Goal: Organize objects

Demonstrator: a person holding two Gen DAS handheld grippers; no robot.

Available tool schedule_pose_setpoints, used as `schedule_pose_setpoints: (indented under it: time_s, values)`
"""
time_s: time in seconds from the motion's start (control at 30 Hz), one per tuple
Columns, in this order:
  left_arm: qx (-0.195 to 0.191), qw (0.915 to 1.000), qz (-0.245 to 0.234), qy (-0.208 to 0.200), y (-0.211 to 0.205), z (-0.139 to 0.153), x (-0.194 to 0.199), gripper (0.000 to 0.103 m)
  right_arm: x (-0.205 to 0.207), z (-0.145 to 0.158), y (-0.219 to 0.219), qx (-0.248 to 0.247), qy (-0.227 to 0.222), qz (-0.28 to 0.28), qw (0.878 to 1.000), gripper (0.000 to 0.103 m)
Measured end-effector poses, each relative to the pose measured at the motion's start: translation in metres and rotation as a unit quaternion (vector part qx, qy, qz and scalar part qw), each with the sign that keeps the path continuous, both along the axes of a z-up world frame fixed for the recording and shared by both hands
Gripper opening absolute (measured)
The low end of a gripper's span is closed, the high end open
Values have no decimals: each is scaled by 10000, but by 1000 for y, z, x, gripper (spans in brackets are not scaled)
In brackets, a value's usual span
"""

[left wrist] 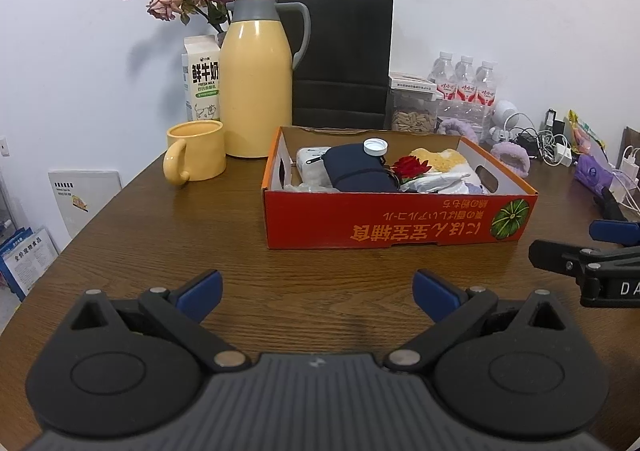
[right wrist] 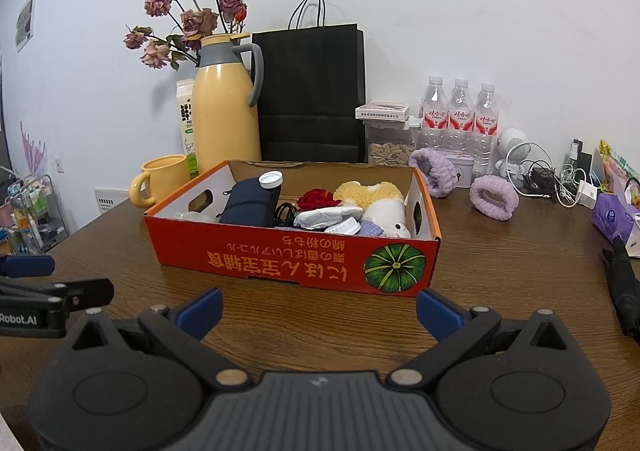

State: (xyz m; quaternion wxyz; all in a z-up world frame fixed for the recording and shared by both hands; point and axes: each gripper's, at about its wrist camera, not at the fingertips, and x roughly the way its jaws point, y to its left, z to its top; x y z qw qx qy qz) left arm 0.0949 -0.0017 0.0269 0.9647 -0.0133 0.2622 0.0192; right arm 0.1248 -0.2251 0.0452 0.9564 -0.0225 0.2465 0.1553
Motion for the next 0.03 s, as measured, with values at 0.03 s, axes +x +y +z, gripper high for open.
schedule_pose_setpoints:
  time_s: [0.03]
  values:
    - [2,10000,-8,3,0,0,0,103,0,0,0,1,2,0,10000,103]
